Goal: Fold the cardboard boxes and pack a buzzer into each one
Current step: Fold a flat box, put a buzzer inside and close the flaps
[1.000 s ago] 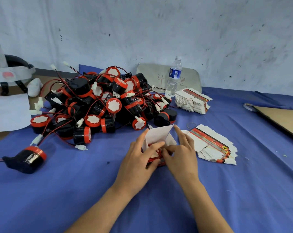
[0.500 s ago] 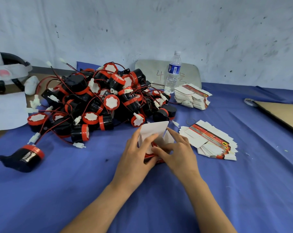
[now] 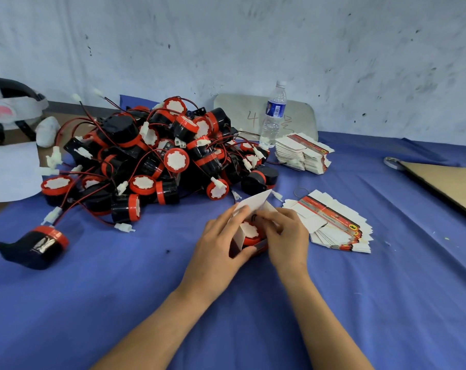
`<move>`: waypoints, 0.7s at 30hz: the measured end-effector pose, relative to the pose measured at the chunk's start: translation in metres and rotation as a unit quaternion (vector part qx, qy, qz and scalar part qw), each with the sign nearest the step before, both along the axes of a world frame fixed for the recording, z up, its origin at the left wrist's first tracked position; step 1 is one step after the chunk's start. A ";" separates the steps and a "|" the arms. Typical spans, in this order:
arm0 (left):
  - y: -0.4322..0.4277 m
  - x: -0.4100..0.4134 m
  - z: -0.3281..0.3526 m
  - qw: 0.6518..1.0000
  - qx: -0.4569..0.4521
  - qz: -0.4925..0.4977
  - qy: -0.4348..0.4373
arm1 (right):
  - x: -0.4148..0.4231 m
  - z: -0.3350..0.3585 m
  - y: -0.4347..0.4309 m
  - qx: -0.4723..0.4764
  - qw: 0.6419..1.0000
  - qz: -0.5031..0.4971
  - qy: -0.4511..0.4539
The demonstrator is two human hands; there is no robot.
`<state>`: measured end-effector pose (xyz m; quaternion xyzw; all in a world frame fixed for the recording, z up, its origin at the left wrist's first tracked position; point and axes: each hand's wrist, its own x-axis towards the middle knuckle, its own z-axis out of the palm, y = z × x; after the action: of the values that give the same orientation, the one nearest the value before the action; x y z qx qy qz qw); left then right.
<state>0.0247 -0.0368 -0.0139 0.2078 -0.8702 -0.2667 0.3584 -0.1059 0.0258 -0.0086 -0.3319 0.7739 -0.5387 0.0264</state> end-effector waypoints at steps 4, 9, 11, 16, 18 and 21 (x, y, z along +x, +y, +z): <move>-0.002 0.000 -0.003 0.999 0.036 0.007 0.009 | -0.001 0.001 0.001 0.047 0.998 0.025 0.042; -0.007 0.000 -0.007 0.996 0.083 0.013 0.014 | 0.006 0.006 0.004 0.147 0.987 -0.001 0.070; -0.007 0.000 -0.007 0.995 0.097 0.016 0.020 | 0.008 0.007 0.004 0.160 0.984 -0.008 0.073; -0.008 -0.001 -0.006 0.990 0.137 -0.003 0.043 | 0.012 0.008 0.003 0.173 0.981 -0.002 0.088; -0.008 -0.001 -0.007 0.990 0.137 -0.016 0.031 | 0.013 0.009 0.003 0.195 0.975 0.001 0.108; -0.007 -0.003 -0.009 0.987 0.155 -0.036 0.022 | 0.012 0.011 0.007 0.219 0.969 0.021 0.117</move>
<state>0.0214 -0.0441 -0.0234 0.2235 -0.8174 -0.4152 0.3310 -0.0943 0.0333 0.0021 -0.3947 0.8635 -0.3134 0.0190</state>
